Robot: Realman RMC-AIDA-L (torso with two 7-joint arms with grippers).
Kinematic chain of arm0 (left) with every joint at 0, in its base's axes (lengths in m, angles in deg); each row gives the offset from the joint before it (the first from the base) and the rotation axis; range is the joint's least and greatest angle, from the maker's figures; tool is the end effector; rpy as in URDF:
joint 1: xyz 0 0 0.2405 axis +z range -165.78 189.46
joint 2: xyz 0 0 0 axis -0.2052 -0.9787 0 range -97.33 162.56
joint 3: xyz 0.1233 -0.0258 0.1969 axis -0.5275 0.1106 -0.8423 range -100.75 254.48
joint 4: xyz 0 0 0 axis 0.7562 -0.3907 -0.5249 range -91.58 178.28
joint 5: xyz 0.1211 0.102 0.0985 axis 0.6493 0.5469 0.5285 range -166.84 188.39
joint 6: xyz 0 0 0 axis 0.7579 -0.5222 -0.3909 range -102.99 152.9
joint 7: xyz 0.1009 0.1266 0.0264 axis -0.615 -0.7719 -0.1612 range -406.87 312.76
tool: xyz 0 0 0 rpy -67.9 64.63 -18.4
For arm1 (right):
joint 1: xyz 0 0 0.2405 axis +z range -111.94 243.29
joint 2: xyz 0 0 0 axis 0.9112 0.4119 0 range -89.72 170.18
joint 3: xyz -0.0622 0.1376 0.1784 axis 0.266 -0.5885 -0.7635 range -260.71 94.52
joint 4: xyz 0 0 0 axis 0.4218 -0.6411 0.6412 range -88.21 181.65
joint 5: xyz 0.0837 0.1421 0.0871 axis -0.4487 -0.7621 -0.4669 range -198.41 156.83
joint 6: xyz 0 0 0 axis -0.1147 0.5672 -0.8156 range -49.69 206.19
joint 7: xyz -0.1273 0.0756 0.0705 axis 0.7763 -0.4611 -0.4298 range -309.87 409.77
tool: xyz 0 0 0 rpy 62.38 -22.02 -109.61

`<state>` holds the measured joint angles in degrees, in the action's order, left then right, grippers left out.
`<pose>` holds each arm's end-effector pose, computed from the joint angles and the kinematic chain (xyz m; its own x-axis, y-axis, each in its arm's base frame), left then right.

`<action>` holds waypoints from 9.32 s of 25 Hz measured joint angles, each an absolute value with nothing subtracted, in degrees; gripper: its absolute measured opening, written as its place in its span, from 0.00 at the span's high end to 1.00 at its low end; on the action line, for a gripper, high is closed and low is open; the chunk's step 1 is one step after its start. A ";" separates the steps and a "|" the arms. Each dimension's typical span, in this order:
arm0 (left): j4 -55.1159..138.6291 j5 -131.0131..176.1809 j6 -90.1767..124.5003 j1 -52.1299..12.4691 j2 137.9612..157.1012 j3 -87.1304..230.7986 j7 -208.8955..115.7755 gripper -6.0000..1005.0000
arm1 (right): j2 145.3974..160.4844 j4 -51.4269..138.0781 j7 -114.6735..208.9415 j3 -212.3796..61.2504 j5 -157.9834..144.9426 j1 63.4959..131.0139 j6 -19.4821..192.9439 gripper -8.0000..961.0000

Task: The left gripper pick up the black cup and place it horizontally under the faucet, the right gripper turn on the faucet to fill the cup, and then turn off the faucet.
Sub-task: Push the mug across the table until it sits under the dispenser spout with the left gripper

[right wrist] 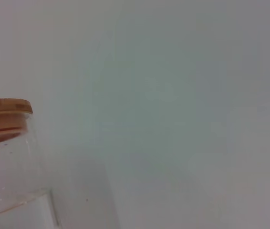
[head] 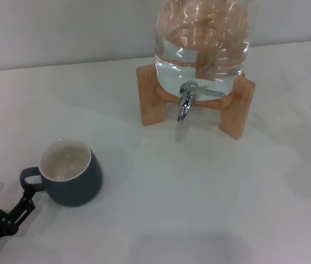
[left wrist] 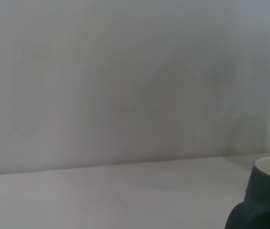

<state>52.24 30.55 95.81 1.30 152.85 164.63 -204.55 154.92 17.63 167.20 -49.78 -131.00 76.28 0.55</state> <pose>-0.3188 0.2414 -0.0369 0.7167 0.1561 0.6796 0.6723 -0.4134 -0.6141 0.3383 0.2784 0.1168 0.5133 -0.0229 -0.8579 -0.8264 -0.2829 -0.4869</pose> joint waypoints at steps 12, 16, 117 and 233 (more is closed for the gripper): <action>52.49 30.05 98.44 1.73 152.80 164.62 -204.82 0.18 | 154.93 17.63 167.19 -49.78 -131.00 75.98 0.21 0.12; 52.48 30.01 98.45 1.69 152.78 164.82 -204.82 0.18 | 154.92 17.64 167.19 -49.78 -131.00 75.92 0.13 0.12; 52.58 28.33 89.54 -4.77 152.55 164.49 -200.60 0.30 | 154.66 17.72 167.23 -51.10 -130.97 75.53 -0.61 0.12; 66.91 24.73 66.98 -18.07 153.07 141.99 -191.38 0.89 | 154.92 20.03 168.78 -50.38 -130.21 76.44 -0.71 0.12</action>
<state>66.91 24.73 66.98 -18.07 153.07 141.99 -191.38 154.92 20.03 168.78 -50.38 -130.21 76.44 -0.71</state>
